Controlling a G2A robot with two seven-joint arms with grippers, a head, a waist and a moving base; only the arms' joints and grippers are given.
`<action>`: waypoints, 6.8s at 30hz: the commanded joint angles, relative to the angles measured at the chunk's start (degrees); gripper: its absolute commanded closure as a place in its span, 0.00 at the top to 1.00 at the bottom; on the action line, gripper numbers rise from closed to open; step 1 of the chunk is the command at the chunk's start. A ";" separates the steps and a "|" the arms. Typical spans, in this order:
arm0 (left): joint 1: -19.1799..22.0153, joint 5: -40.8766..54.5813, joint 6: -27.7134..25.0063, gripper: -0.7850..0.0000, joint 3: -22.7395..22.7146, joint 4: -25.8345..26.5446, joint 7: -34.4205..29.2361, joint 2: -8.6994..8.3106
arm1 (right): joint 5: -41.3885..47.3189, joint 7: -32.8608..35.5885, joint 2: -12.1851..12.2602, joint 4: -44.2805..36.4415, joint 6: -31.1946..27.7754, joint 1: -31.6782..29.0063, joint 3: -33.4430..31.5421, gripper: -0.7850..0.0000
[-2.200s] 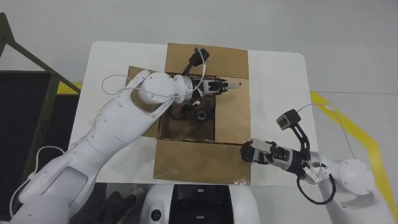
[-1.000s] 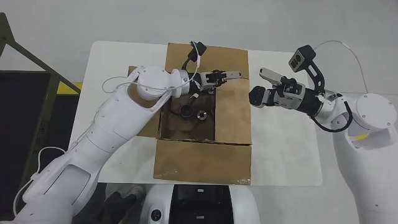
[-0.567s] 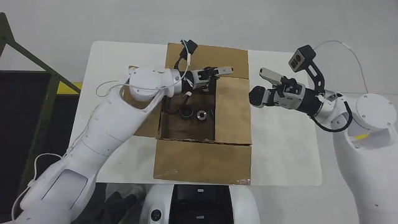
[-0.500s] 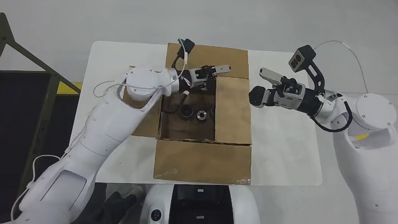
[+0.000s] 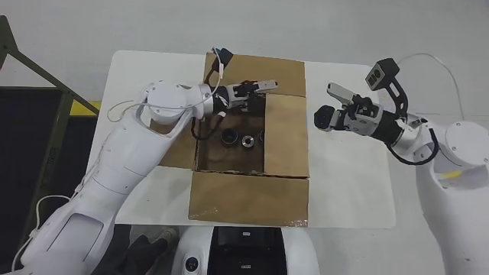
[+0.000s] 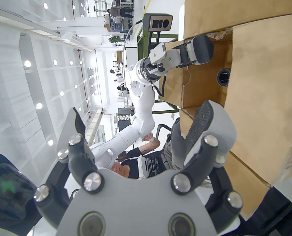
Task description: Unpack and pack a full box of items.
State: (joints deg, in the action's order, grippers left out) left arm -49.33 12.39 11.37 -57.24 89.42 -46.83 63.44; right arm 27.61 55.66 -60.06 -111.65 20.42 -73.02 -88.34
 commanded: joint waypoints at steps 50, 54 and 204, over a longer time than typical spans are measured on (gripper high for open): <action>11.00 9.36 -5.76 1.00 11.33 -4.69 4.27 8.35 | -8.32 13.91 3.73 -7.93 0.82 -11.08 5.40 1.00; 12.46 9.72 -5.85 1.00 12.59 -6.70 4.79 9.29 | -7.68 14.66 3.90 -8.90 -0.26 -11.47 6.27 1.00; -8.43 -5.54 3.25 1.00 -45.89 1.66 -30.48 -6.70 | -10.92 -12.16 4.53 5.86 -3.32 -2.04 3.47 1.00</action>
State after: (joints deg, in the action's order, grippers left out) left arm -58.65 6.96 14.96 -103.09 92.61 -76.62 56.94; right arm 16.30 43.28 -55.57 -105.43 17.32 -74.88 -84.37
